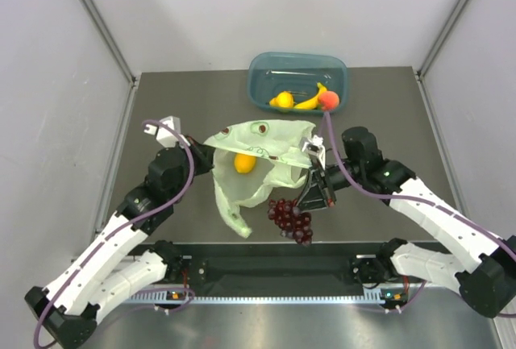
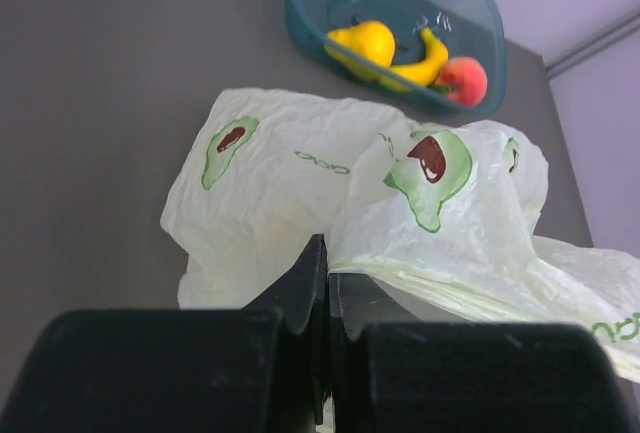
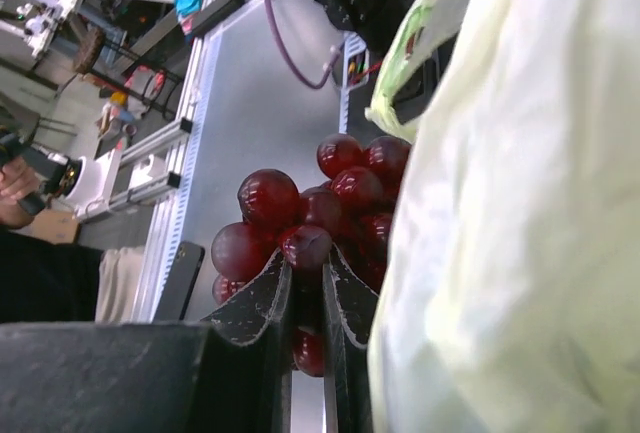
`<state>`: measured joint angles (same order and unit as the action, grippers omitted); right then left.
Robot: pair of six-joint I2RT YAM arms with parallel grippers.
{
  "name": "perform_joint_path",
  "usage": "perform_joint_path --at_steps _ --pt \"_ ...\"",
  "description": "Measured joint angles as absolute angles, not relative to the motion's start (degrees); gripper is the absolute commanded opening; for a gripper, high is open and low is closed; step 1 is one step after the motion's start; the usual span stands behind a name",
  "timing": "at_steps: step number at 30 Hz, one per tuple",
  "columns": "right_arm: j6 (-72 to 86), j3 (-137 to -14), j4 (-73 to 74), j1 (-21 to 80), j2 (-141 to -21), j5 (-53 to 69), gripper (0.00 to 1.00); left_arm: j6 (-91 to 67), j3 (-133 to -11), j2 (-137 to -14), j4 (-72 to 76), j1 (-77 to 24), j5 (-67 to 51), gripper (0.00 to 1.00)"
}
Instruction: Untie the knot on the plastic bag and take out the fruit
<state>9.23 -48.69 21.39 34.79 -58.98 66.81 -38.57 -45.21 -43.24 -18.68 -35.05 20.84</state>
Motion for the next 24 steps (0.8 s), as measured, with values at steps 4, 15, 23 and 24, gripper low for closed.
perform_joint_path --at_steps 4,15,23,24 --pt "10.17 -46.63 20.69 38.17 -58.98 66.06 0.0 -39.38 -45.91 -42.39 -18.72 -34.92 24.29 0.0" --pt "11.4 -44.23 20.12 47.64 -58.94 67.35 0.0 -40.34 -50.68 -50.15 -17.61 -30.63 40.21 0.0" --pt "9.96 -46.83 22.79 47.81 -59.02 65.45 0.0 -35.99 -56.25 -50.5 -16.36 -29.23 36.42 0.0" --pt "9.58 -48.29 23.24 46.94 -59.02 65.25 0.0 -35.42 -56.27 -50.39 -16.56 -29.23 34.85 0.0"
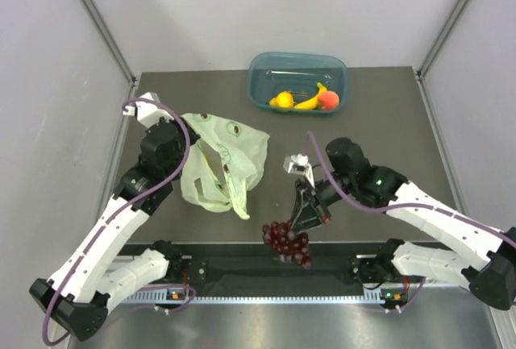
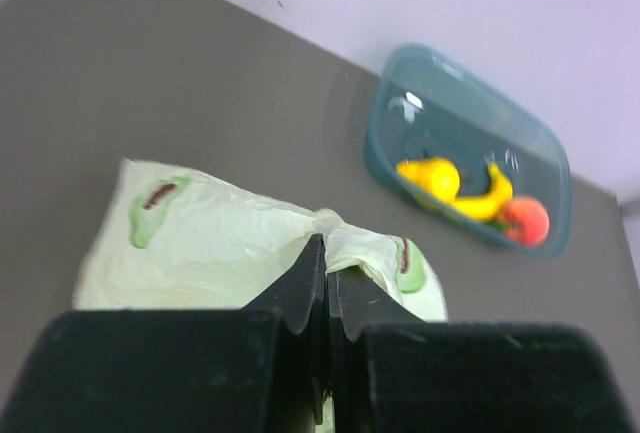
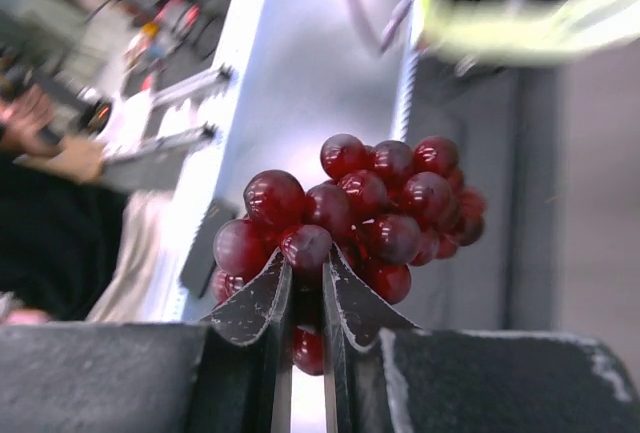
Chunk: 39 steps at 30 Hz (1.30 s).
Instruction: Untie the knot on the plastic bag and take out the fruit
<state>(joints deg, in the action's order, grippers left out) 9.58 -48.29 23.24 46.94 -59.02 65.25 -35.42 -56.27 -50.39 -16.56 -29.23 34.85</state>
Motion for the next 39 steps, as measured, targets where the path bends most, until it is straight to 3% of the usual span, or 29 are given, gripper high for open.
perform_joint_path --at_steps 11,21,34,36,37,39 --pt "8.56 -64.03 23.11 29.89 -68.47 55.77 0.0 -29.47 -56.31 -50.02 -29.32 -29.23 13.23 0.0" --pt "15.07 -85.76 17.19 21.39 -94.21 38.54 0.0 -25.02 -57.32 -57.74 -38.68 -29.23 -4.49 0.0" --pt "20.69 -119.0 18.2 15.88 -129.19 13.19 0.0 -25.36 -58.3 -51.57 -34.3 -29.23 -9.13 0.0" --pt "21.21 -122.13 19.4 15.66 -132.97 10.5 0.09 -25.71 -58.3 -51.35 -33.17 -29.23 -9.89 0.0" --pt "21.32 -123.39 20.01 15.59 -134.52 9.54 0.32 -26.06 -58.3 -51.27 -32.69 -29.23 -10.17 0.0" --pt "21.71 -125.58 21.17 15.42 -136.86 8.05 0.44 -26.98 -58.22 -51.11 -31.59 -29.23 -10.46 0.0"
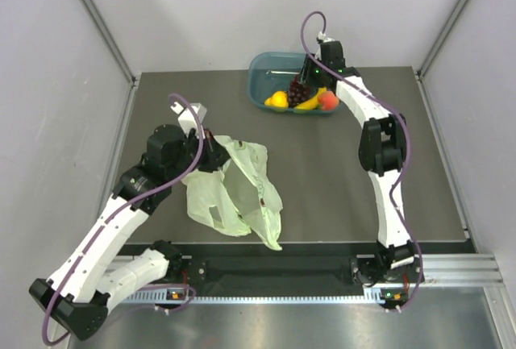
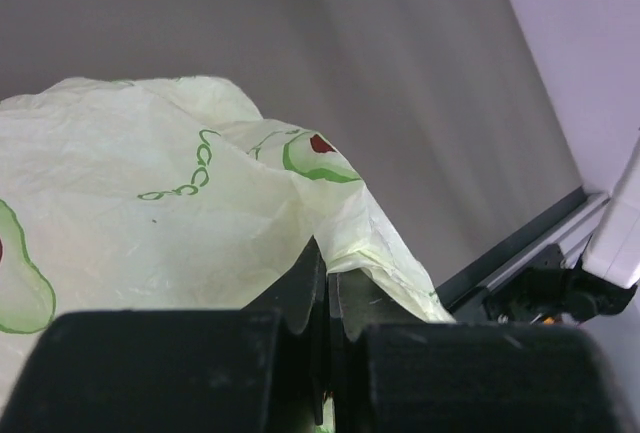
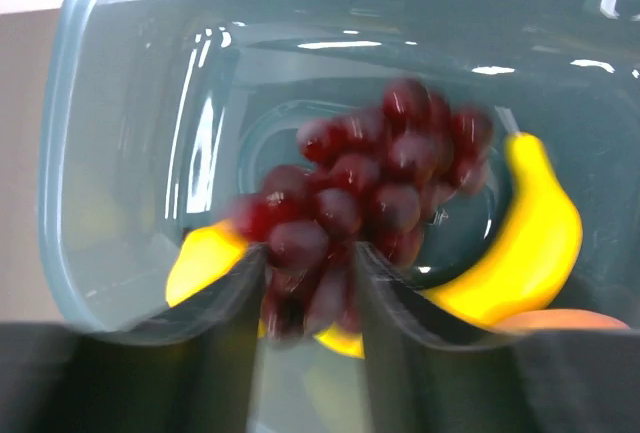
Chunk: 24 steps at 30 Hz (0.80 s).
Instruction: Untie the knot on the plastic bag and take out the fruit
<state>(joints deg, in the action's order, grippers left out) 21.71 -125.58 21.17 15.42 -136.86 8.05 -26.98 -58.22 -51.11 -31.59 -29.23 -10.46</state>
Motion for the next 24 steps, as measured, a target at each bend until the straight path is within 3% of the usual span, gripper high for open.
perform_joint_path --at_steps 1,4,7,11,16,24 --pt "21.82 -126.28 21.63 15.31 -137.51 7.92 0.61 -27.7 -57.58 -50.72 -29.89 -29.23 -10.41 0.0" --pt "22.0 -127.31 22.74 14.83 -138.08 8.14 0.88 -30.28 -54.22 -48.6 -25.26 -29.23 -9.04 0.0" --pt "20.84 -127.5 23.24 14.44 -137.12 8.69 1.0 -33.52 -50.68 -46.61 -21.41 -29.23 -5.15 0.0" --pt "19.59 -121.67 23.83 14.24 -130.08 9.15 1.0 -38.17 -48.01 -46.06 -16.23 -29.23 1.08 0.0" --pt "17.63 -108.01 23.33 14.24 -109.69 10.46 1.0 -45.36 -43.66 -44.14 -7.73 -29.23 8.38 0.0" --pt "12.6 -99.63 24.14 15.59 -86.39 14.63 1.0 -55.79 -38.41 -41.89 2.66 -29.23 15.42 0.0"
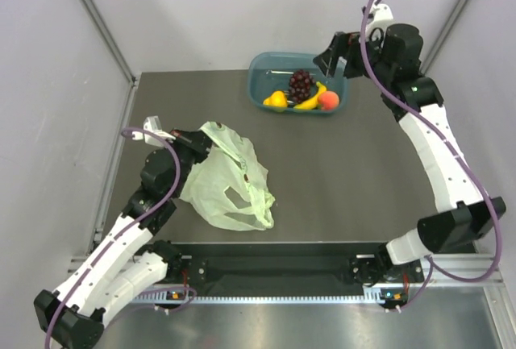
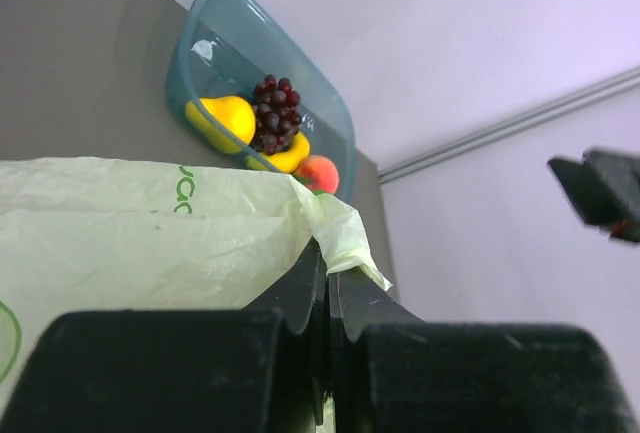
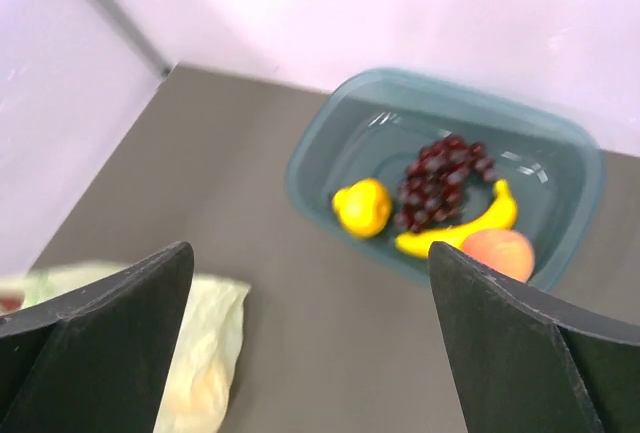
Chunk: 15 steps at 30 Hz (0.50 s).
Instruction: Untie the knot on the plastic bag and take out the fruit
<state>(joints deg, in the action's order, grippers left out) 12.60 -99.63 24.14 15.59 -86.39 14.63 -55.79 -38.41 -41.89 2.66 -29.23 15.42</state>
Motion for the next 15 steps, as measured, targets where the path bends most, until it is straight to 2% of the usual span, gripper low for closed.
perform_joint_path --at_steps 7,10,15 --pt "8.99 -87.55 28.45 25.32 -78.43 16.84 1.0 -62.35 -33.3 -39.16 9.32 -29.23 18.24 0.0" --pt "7.99 -82.63 30.98 30.33 -75.61 16.62 1.0 -63.11 -33.87 -40.16 11.38 -29.23 19.42 0.0" --pt "7.4 -77.69 32.64 32.88 -70.67 15.51 1.0 -63.42 -37.39 -43.79 14.15 -29.26 20.95 0.0"
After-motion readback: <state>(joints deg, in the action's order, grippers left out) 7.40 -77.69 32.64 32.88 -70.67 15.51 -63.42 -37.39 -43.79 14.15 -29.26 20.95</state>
